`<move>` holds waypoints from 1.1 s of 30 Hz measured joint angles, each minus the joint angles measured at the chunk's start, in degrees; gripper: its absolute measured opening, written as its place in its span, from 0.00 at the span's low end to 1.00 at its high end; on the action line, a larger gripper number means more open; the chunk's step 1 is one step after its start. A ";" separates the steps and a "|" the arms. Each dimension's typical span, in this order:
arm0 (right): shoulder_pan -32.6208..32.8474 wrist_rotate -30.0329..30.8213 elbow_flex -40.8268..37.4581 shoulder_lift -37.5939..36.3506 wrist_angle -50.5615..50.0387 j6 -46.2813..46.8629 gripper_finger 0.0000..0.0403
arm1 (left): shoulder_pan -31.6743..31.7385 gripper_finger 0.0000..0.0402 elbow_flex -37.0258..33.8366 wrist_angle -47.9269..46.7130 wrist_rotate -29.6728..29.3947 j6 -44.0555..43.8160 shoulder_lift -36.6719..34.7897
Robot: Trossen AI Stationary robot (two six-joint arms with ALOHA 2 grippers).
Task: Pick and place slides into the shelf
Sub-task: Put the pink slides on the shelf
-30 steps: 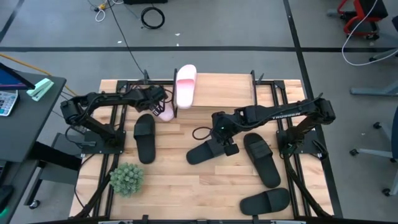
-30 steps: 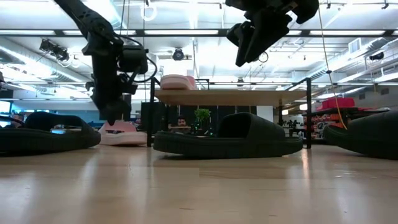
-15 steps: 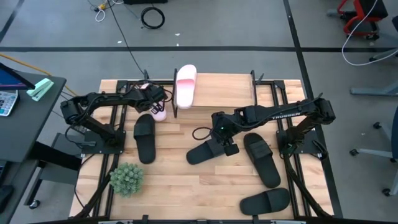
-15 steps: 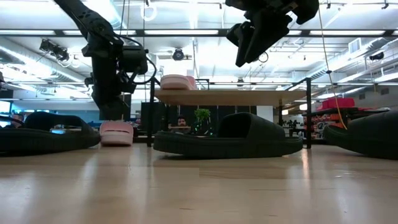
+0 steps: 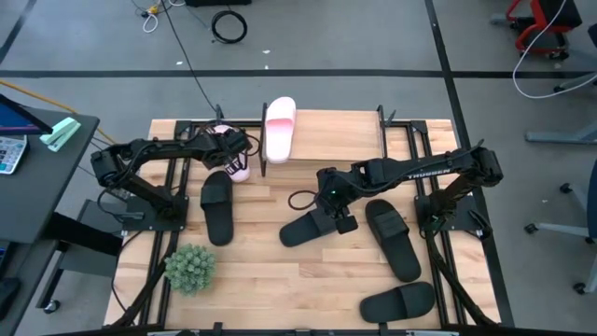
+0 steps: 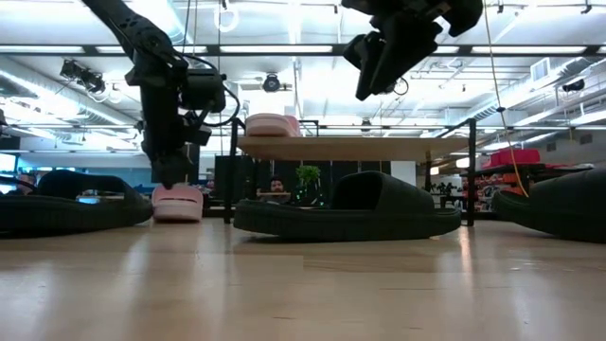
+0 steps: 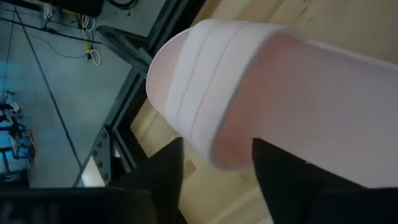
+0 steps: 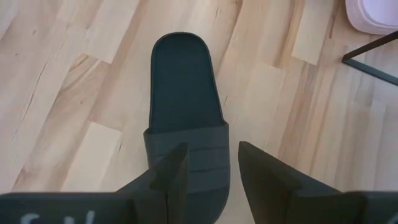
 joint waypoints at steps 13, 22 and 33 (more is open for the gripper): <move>0.02 0.00 0.02 0.02 0.51 -1.77 0.36 | 5.32 0.44 0.04 2.01 2.34 -0.23 0.00; 0.02 0.00 0.02 0.02 0.51 -1.95 0.36 | 5.31 0.36 -4.97 8.10 3.62 0.02 -0.08; 0.00 0.02 0.02 0.02 1.86 -2.95 0.36 | 5.08 0.05 -5.66 9.31 -1.19 -0.42 -0.03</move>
